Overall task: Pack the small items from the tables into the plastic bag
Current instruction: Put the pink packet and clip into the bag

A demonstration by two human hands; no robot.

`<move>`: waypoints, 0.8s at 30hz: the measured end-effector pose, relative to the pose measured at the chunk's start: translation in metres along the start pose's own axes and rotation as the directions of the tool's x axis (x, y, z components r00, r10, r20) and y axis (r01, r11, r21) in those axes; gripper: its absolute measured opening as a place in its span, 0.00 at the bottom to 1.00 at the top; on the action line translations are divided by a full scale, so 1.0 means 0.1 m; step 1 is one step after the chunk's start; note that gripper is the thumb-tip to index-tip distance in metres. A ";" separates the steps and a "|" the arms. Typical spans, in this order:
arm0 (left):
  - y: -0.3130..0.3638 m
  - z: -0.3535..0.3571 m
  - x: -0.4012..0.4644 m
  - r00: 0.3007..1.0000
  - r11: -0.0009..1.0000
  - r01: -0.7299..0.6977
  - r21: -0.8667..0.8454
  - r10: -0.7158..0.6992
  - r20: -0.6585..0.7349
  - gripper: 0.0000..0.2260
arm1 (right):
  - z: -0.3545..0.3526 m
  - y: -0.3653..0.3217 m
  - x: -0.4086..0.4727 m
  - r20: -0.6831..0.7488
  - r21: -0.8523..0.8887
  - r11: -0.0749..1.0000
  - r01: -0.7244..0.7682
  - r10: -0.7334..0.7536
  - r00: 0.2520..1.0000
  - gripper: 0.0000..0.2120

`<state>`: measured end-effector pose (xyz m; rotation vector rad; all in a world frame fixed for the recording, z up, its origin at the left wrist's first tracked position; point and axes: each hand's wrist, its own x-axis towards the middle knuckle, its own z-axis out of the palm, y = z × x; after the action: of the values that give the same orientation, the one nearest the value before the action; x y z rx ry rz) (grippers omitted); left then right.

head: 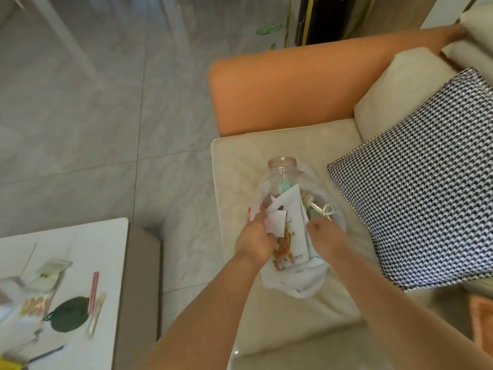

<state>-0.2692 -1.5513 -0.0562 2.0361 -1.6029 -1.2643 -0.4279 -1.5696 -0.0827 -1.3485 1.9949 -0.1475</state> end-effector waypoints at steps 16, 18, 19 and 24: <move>-1.18 -0.28 -1.08 0.969 0.955 0.242 0.170 -0.245 0.000 0.16 | 0.86 -0.35 -1.17 0.204 -0.356 0.825 0.439 -0.390 0.898 0.12; -1.43 -0.35 -1.32 0.955 0.949 0.293 0.118 -0.296 0.001 0.15 | 1.08 -0.41 -1.34 0.265 -0.378 0.793 0.477 -0.401 0.877 0.12; -1.57 -0.38 -1.44 0.947 0.943 0.319 0.096 -0.321 0.000 0.15 | 1.20 -0.45 -1.44 0.289 -0.384 0.779 0.495 -0.408 0.866 0.12; -2.32 -0.57 -2.11 0.898 0.897 0.440 0.029 -0.439 -0.034 0.15 | 1.85 -0.63 -2.03 0.343 -0.367 0.740 0.563 -0.455 0.822 0.17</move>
<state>-0.0759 -1.2984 -0.0772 2.5233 -1.1924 -1.3433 -0.2261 -1.3732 -0.0901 -2.1031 1.4551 0.2403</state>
